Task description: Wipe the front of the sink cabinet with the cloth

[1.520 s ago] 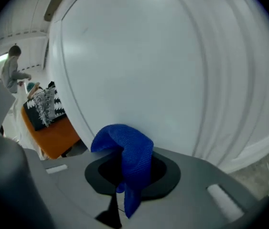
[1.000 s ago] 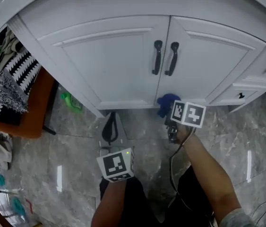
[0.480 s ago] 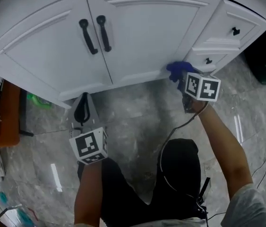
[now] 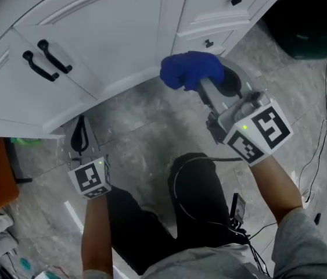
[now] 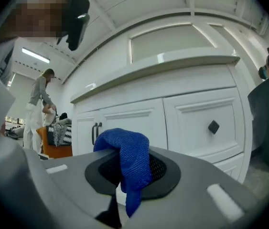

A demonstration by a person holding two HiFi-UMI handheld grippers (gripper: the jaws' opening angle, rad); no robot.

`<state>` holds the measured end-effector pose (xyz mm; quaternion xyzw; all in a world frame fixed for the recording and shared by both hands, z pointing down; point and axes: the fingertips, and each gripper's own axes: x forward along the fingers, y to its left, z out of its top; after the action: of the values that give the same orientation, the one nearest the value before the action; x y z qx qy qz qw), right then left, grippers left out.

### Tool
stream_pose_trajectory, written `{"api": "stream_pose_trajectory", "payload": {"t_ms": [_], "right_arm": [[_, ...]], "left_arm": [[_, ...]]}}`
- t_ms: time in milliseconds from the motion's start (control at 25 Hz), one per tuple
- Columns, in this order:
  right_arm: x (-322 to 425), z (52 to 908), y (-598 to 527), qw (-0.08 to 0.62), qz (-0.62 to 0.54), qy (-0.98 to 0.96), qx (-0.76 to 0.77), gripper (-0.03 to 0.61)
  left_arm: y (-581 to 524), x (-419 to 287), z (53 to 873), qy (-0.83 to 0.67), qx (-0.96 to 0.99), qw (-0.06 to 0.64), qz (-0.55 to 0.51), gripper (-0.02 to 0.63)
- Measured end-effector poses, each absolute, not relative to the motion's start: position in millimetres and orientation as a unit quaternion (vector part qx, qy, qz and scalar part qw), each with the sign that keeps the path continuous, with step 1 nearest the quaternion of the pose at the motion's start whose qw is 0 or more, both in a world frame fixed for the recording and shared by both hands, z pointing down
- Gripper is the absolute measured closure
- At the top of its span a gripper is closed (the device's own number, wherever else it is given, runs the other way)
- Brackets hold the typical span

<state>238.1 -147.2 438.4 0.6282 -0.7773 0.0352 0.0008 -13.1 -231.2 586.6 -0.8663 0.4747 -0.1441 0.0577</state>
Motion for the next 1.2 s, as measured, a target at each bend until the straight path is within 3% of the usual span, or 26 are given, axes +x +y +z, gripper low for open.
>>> {"api": "stream_pose_trajectory", "payload": {"t_ms": [280, 840, 1200], "right_arm": [[220, 350, -114, 0.028, 0.026, -0.782, 0.623, 0.52], [232, 49, -49, 0.037, 0.058, -0.782, 0.619, 0.52], [239, -75, 5, 0.023, 0.048, -0.757, 0.652, 0.52]], "left_arm": [[-173, 9, 522, 0.423, -0.892, 0.02, -0.157, 0.603], [-81, 23, 148, 0.4, -0.908, -0.034, -0.118, 0.603], [-37, 22, -15, 0.385, -0.921, -0.019, -0.059, 0.603]]}}
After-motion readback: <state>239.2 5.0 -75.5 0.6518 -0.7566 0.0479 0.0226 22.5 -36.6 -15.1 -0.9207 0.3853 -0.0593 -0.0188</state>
